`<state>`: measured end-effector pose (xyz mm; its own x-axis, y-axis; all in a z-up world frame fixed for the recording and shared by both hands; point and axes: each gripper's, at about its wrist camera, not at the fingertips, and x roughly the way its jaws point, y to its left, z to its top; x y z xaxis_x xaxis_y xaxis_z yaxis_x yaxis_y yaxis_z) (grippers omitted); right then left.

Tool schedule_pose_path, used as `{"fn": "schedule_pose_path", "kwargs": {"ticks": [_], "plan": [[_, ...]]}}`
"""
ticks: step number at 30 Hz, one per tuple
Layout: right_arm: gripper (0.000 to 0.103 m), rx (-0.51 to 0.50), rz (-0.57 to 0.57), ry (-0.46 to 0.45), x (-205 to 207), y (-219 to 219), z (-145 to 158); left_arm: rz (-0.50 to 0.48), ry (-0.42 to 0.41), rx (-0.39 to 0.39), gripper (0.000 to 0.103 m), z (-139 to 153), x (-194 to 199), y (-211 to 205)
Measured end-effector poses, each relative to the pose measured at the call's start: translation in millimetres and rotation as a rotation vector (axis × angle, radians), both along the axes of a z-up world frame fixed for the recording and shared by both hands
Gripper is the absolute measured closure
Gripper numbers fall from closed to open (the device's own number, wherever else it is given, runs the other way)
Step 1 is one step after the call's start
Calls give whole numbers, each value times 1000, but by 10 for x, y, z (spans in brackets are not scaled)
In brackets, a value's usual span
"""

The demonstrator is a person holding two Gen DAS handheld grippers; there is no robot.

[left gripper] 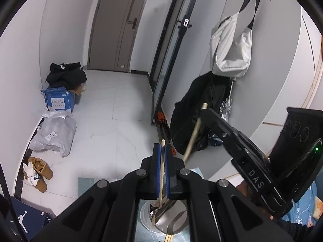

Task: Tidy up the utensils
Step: 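Carry the chopstick into the holder with the left gripper while the right lifts its chopstick, then drop the chopsticks into the holder and open both grippers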

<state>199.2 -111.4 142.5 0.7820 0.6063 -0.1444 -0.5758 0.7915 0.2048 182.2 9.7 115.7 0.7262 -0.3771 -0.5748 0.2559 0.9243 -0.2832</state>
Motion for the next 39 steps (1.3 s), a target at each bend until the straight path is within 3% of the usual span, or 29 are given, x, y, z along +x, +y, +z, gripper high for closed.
{"fn": "schedule_pose_path", "kwargs": {"ticks": [10, 18, 22, 24, 26, 29, 32, 34, 39], "plan": [[100, -62, 46, 21, -60, -20, -268, -54, 30, 16, 102, -92, -45, -116], [97, -178, 82, 36, -248, 31, -481, -69, 82, -14, 99, -169, -25, -101], [95, -202, 65, 75, -352, -37, -547, 4, 89, 16, 85, -194, -90, -50], [94, -207, 50, 94, -404, -77, -535, 37, 95, 22, 71, -199, -141, -31], [83, -185, 23, 109, -502, -161, -522, 83, 85, 34, 50, -189, -217, -17], [66, -148, -5, 129, -668, -276, -520, 128, 48, 57, 38, -123, -373, -19], [55, -161, -33, 143, -817, -333, -534, 165, 9, 89, 24, -73, -492, -42], [51, -175, -49, 150, -907, -350, -538, 189, -8, 100, 17, -53, -572, -44], [37, -186, -79, 150, -1119, -363, -537, 218, -31, 99, 15, -97, -697, 3]]}}
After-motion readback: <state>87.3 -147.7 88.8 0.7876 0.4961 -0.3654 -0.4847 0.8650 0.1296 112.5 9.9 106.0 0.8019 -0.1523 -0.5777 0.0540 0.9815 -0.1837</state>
